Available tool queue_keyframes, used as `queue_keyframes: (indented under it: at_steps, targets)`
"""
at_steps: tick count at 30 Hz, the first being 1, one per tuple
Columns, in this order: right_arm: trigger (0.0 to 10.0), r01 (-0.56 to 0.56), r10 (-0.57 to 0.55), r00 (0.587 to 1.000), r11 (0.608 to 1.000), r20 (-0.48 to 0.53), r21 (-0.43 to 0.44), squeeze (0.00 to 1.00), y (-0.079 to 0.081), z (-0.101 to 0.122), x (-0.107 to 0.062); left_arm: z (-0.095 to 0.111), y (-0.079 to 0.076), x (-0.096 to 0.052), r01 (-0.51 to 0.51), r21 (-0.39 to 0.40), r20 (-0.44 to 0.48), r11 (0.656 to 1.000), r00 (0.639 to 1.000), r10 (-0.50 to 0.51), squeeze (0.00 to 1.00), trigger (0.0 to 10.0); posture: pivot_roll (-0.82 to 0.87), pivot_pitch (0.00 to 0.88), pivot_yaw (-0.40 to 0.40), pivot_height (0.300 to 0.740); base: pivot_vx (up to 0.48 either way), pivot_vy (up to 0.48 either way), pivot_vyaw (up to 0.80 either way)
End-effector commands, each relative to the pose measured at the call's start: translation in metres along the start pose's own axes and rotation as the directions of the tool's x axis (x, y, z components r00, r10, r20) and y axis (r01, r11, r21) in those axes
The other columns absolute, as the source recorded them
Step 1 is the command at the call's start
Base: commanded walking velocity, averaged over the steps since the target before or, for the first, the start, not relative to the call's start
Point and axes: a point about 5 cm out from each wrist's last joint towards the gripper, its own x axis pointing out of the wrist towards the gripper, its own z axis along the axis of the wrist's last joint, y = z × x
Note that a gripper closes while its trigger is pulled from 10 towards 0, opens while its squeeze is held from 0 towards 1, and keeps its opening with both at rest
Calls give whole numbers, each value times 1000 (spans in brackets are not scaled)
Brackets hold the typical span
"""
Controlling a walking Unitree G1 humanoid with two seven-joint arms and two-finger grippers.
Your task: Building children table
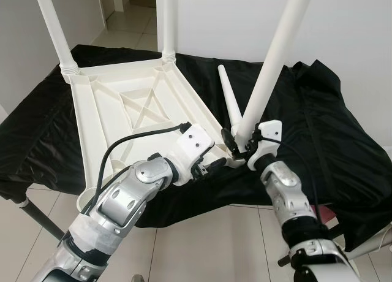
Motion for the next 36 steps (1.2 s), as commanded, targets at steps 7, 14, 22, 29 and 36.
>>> queue_keyframes:
  at_steps: [7, 14, 22, 29, 36]
  targets:
    - [8314, -102, 96, 993, 992, -76, -79, 0, -12, -2, 8, 1, -4, 1, 60, 9, -10, 998, 998, -60, 0, 10000, 33, 34, -67, 740, 0, 0, 0]
    - [0, -121, 112, 989, 988, -92, -100, 0, -14, -2, 10, 2, -3, 1, 58, 12, -10, 998, 998, -57, 0, 10000, 37, 34, -63, 740, 0, 0, 0]
    - [0, -136, 127, 987, 986, -97, -97, 0, -15, -5, 10, 4, -3, 1, 59, 13, -8, 998, 998, -59, 0, 10000, 37, 39, -56, 740, 0, 0, 0]
    - [0, -130, 122, 987, 988, -102, -82, 0, -15, -9, 8, 4, -3, 1, 60, 14, -10, 998, 998, -60, 0, 10000, 37, 41, -54, 740, 0, 0, 0]
    - [10000, -95, 90, 992, 994, -91, -53, 0, -13, -12, 7, 4, -4, 1, 63, 12, -11, 998, 998, -63, 0, 10000, 35, 46, -57, 740, 0, 0, 0]
